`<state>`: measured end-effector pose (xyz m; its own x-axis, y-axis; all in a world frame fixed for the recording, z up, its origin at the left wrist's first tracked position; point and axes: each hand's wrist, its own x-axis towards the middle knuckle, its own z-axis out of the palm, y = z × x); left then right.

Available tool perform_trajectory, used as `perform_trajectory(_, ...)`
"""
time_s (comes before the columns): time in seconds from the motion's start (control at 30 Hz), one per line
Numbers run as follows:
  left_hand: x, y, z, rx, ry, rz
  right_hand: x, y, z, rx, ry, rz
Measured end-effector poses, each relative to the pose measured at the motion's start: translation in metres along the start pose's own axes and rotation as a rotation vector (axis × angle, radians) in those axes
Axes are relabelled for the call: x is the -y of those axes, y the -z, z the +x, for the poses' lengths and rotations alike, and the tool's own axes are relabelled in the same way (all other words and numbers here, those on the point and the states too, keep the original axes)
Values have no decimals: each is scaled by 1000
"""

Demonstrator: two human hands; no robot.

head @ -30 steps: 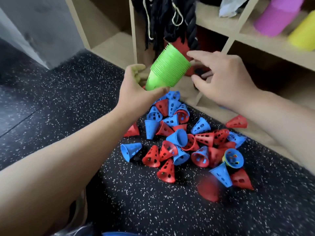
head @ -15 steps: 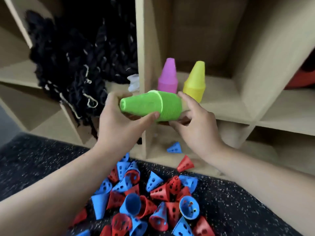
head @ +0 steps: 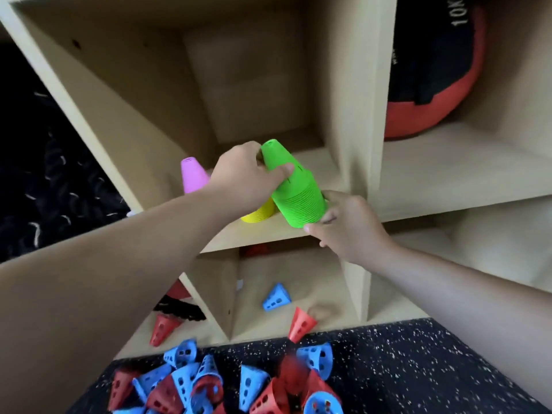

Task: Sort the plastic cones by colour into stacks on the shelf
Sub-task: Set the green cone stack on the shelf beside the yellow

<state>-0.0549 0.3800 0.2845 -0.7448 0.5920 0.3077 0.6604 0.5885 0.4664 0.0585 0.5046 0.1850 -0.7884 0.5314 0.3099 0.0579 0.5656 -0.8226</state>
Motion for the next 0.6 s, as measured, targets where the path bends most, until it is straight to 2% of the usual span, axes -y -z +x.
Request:
perform_trajectory(0.23,-9,-17,31,49,5,92,-14,3,32,48,1,-138)
perform_trajectory(0.37,-16,-25,39,83,-90,213,-10,3,41,92,-26,-285)
perform_trajectory(0.53,-19,-33,46,49,-213,422,-13,-1,42,26,-79,-291)
perform_trajectory(0.6,-16,-34,42,-15,-249,470,-18,-1,37,-44,-57,-249)
